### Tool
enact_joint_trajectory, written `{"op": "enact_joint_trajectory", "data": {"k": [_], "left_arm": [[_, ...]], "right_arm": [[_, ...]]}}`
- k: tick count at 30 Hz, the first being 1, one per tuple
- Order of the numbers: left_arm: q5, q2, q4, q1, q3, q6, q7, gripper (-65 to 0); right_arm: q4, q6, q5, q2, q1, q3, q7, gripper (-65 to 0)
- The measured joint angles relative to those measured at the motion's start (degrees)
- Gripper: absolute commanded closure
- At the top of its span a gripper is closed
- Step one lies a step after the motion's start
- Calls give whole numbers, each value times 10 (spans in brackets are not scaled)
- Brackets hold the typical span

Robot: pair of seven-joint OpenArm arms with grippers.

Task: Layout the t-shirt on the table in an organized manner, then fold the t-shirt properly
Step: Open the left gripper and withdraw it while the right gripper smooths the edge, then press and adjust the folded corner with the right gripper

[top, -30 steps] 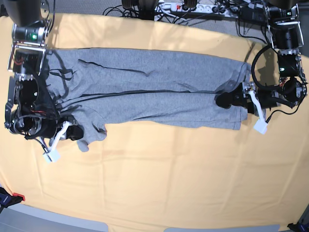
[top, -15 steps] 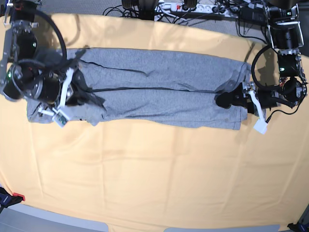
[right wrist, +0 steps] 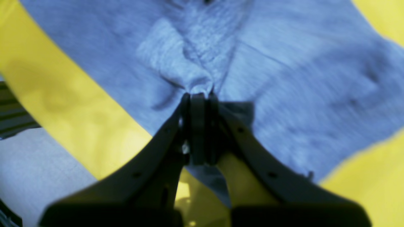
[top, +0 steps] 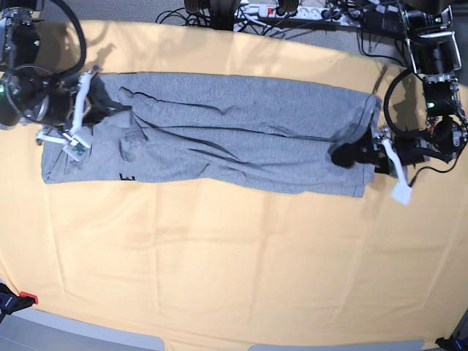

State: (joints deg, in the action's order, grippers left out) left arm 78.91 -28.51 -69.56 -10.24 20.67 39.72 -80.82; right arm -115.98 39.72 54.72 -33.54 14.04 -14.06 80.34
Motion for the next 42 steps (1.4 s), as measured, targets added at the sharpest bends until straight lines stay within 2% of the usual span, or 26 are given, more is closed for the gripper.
{"op": "enact_joint_trajectory", "data": {"k": [7,12,14,18,22,25,29,33,36,38,40,42], "left_arm": [[0,0,0,-1,129,0,-1,-453],[-1,-13,0,0,190,0,-2,-453],[-1,-26,0,1,204,0,-1,-453],[10,-57,0,1,211,0,0,-453],[12,-81,0,1,211,0,-1,-453],[13,-94,0,1,210,0,0,-453],[13,-94,0,1,210,0,0,-453],[12,-90,0,1,210,0,-2,-453],[12,-90,0,1,210,0,-2,-453],[12,-90,0,1,210,0,-2,-453],[12,-89,0,0,210,0,-2,-453],[12,-89,0,1,210,0,-2,-453]], "right_arm": [[0,0,4,1,21,-17,0,-3],[0,0,2,1,21,-17,0,-329],[0,0,2,0,22,-17,1,-360],[0,0,3,-31,21,-19,1,-360],[-11,-24,4,-47,21,-47,3,-337],[-30,-36,5,-47,21,-83,3,-237],[-49,-52,22,-47,20,-148,4,-9],[-50,-17,128,-47,20,-196,5,0],[-50,-9,170,-47,20,-210,5,0],[-50,0,200,-35,20,-210,1,0],[-50,0,209,-9,20,-204,-35,0],[-50,0,184,13,20,-188,-91,0]]}}
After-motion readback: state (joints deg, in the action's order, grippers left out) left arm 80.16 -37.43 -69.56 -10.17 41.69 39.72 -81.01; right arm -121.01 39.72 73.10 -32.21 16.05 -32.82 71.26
